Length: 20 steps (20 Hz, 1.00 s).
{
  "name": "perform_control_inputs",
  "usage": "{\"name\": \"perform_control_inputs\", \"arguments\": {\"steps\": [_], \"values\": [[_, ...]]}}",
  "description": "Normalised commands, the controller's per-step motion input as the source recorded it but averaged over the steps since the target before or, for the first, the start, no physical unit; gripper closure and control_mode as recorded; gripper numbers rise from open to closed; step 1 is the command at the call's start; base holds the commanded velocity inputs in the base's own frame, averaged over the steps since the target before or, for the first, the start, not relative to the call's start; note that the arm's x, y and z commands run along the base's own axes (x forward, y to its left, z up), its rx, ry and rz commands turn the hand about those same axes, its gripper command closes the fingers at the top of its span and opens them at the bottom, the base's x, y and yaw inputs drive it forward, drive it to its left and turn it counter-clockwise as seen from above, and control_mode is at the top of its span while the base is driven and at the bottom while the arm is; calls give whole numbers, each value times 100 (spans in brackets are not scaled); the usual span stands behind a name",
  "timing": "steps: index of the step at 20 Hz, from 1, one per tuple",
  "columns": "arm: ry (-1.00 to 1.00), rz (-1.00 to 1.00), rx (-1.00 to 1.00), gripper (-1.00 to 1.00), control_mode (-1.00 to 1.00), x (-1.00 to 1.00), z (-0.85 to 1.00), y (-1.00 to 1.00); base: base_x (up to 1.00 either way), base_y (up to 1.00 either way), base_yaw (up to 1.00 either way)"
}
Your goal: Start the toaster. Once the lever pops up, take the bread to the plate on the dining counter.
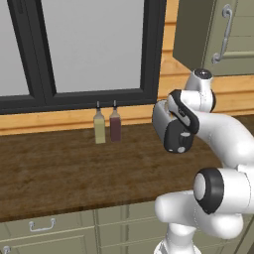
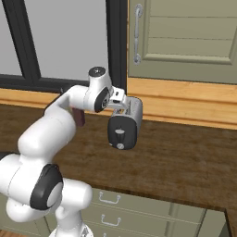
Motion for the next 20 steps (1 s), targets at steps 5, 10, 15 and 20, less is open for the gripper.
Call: {"name": "perform_control_inputs", "arguments": {"steps": [5, 10, 15, 20], "values": [[-5, 0, 0, -100, -100, 27, -12, 0, 0, 0, 0], [0, -1, 0, -100, -100, 33, -1, 0, 0, 0, 0], [0, -4, 0, -100, -100, 29, 0, -2, 0, 0, 0], [0, -7, 0, -100, -100, 22, -4, -3, 0, 0, 0]]}}
